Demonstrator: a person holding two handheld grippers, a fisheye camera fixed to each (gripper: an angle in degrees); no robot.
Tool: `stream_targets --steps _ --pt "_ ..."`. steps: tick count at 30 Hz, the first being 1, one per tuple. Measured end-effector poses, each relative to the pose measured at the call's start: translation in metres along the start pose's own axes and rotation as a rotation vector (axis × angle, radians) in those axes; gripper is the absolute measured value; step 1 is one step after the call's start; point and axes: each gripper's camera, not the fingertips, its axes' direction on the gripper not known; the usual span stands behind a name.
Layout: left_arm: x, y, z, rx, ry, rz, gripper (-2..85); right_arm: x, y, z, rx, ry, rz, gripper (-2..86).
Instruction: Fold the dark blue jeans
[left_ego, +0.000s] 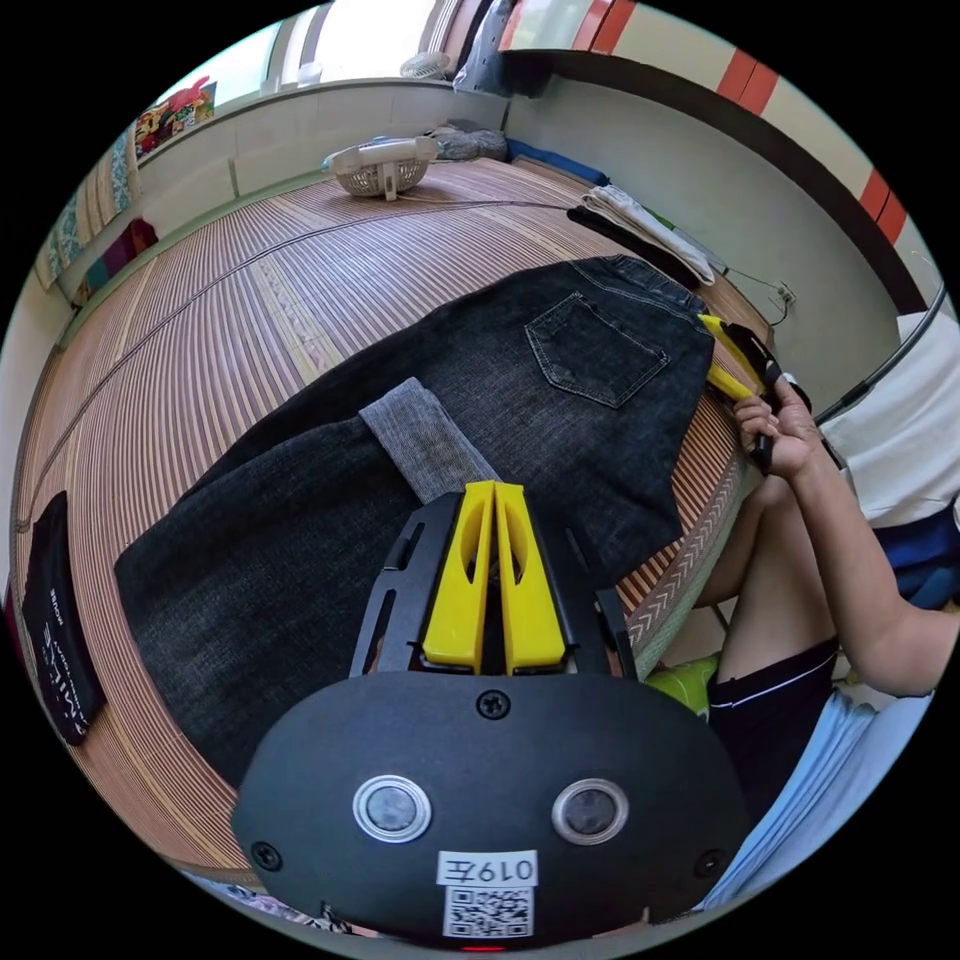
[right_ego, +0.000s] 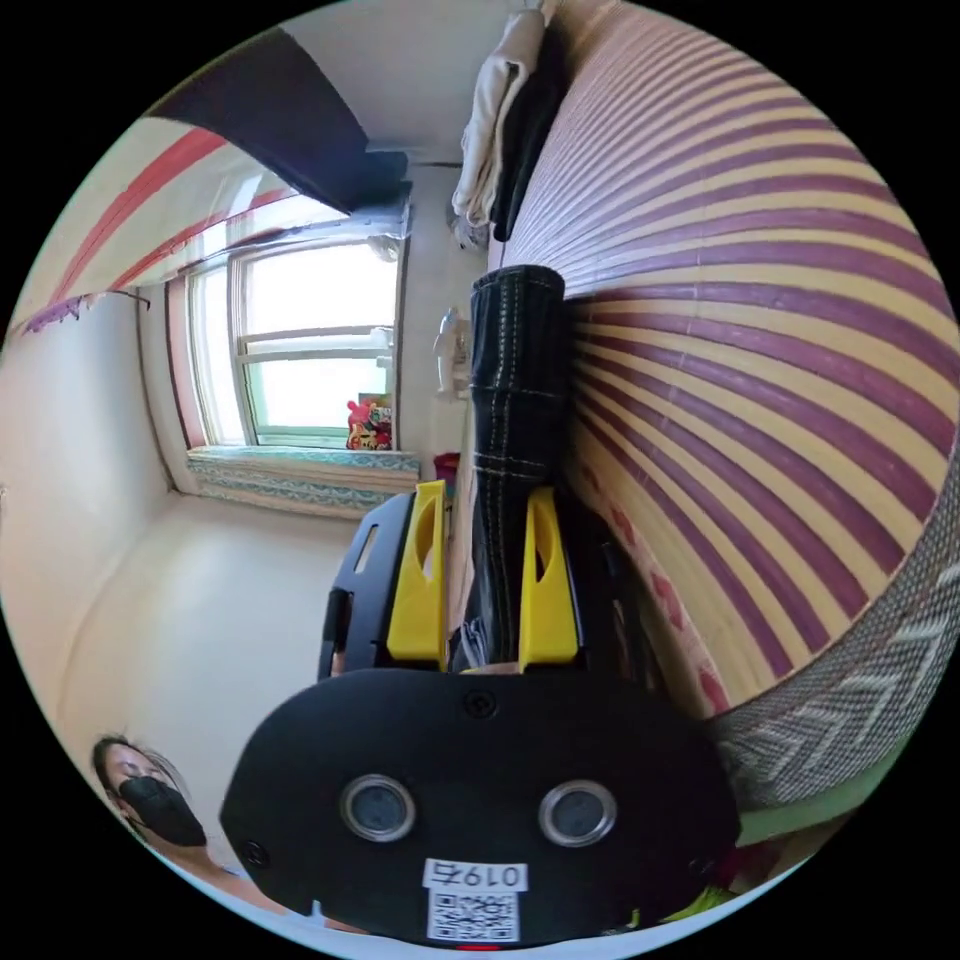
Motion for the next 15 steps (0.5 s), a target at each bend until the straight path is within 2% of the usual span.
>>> stream_targets --steps 2,6,10,15 --pt "-0.005 0.003 -0.004 0.015 -0.003 -0.005 0.6 -0.010 0.002 0.010 -0.010 0.106 -0.020 6.3" --pt "-0.010 0.013 -0.013 0.073 -0.021 -0.025 0.7 -0.010 0.008 0.016 -0.003 0.066 -0.001 4.3" --pt "-0.004 0.014 -0.020 0.084 -0.069 0.033 0.7 -0.046 0.018 0.024 0.017 0.105 -0.122 3.6" --pt "-0.015 0.015 -0.040 0.094 -0.061 0.041 0.8 -0.071 0.028 0.043 0.004 0.167 -0.139 3.3"
